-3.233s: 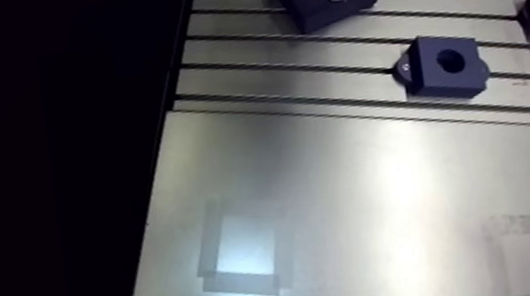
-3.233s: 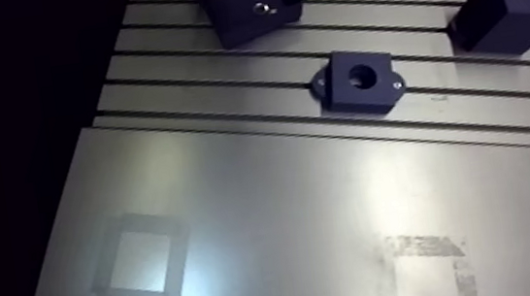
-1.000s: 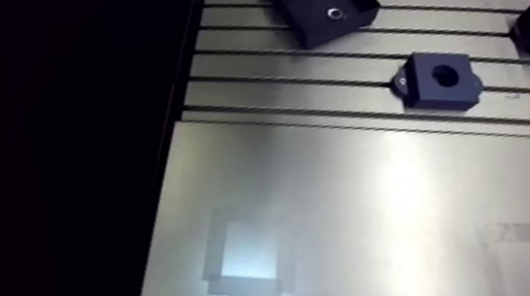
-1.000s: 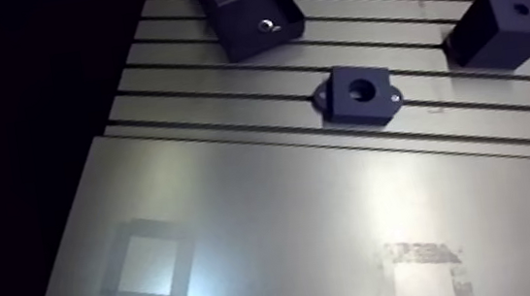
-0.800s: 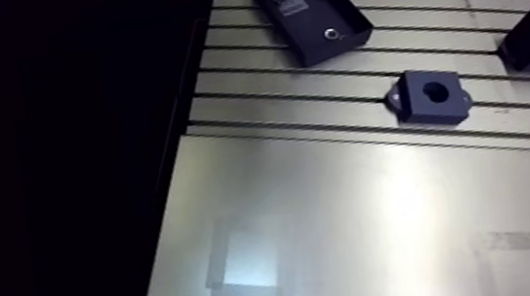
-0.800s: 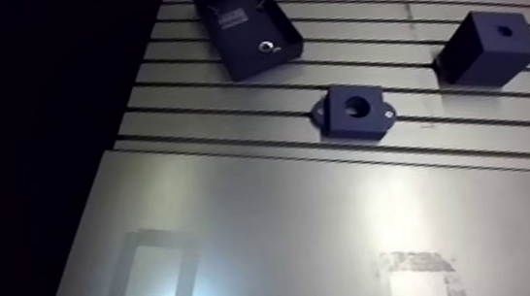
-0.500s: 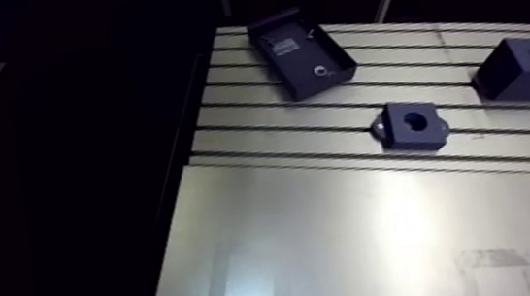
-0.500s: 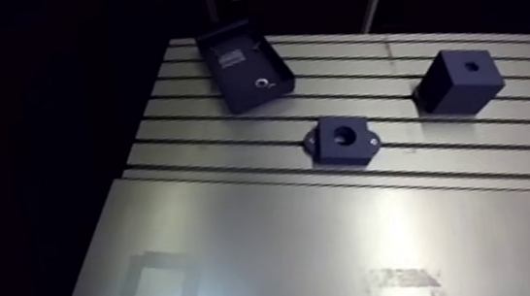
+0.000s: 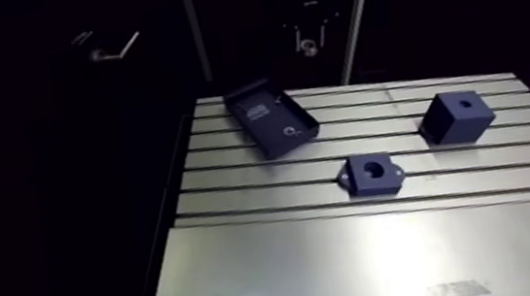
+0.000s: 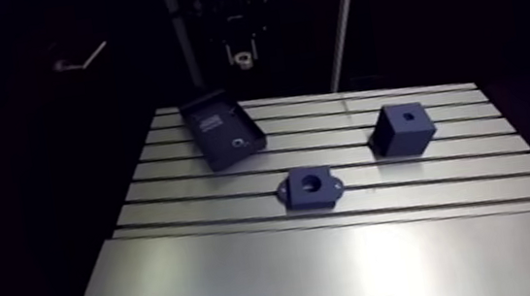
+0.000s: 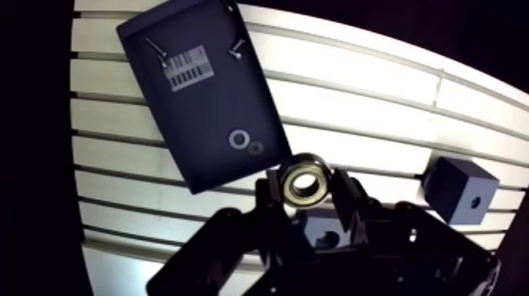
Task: Pick up the bearing and press it into the housing until flush.
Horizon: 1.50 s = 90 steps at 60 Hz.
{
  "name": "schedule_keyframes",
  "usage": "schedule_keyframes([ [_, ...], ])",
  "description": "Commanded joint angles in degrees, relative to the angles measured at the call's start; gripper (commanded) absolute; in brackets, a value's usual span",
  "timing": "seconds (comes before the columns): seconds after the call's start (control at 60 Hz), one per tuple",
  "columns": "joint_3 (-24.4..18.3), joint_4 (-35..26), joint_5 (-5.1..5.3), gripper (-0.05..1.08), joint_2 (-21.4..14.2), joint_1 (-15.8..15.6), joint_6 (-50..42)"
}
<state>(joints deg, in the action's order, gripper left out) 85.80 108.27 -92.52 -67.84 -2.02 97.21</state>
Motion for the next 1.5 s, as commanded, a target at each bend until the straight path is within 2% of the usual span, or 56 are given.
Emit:
schedule_keyframes([
  [0.017,12.8,4.1,-0.15,0.59,-9.0,6.1,0.3],
  [0.45,18.8,5.5,0.02,0.59,-9.0,6.7,0.3],
  [0.633,21.4,9.2,-0.07,0.59,-9.0,7.5,0.8],
  [1.0,24.1,10.8,0.1,0.59,-9.0,9.8,1.0],
  [1.5,28.1,14.6,0.1,0.59,-8.8,11.0,4.6],
])
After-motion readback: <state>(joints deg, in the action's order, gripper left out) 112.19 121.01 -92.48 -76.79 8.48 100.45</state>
